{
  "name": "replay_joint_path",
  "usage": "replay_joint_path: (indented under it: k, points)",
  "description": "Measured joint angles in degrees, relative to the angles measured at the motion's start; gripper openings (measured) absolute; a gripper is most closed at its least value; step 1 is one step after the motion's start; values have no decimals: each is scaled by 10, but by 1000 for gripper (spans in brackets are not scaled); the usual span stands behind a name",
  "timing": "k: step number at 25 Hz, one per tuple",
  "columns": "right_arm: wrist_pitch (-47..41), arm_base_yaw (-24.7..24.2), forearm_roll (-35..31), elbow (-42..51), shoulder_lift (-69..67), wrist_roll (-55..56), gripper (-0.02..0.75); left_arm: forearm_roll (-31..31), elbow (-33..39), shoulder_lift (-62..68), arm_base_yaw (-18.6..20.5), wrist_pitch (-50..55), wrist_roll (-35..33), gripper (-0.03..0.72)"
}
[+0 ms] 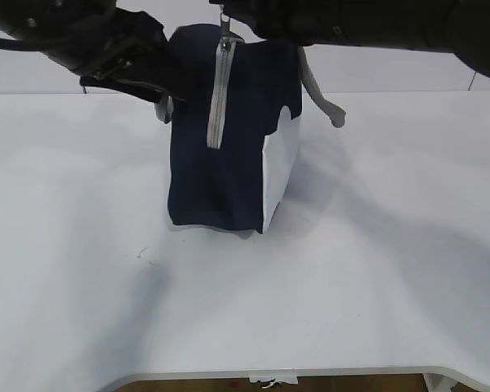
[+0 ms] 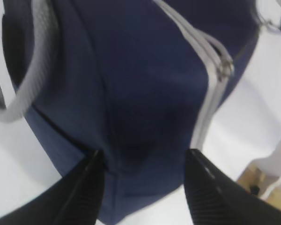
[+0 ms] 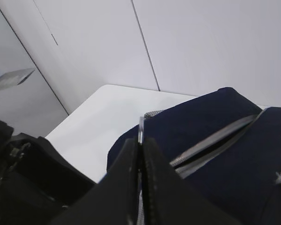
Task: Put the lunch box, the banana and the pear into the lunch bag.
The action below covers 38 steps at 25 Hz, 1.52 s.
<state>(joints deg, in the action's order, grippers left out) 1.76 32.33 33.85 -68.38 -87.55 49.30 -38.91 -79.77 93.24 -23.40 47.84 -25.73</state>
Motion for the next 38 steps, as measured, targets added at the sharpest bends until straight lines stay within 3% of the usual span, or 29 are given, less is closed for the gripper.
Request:
replay_joint_path:
  k: [6,8,13,15,24,38]
  points:
    - [0,0,0,0,0,3,1,-35,0,19,0,-49,-37,388]
    - [0,0,0,0,0,4,1,-49,0,27,0,-53,-51,312]
    - [0,0,0,0,-2,6,1,-56,0,37,0,-46,-75,41]
    - [-2,0,0,0,-3,6,1,-46,0,37,0,-30,-82,6]
    - [-24,1,1,-2,-6,6,1,92,0,18,0,72,-91,-3]
    - [-120,1,76,-94,-70,7,1,159,0,-19,0,171,-91,-3]
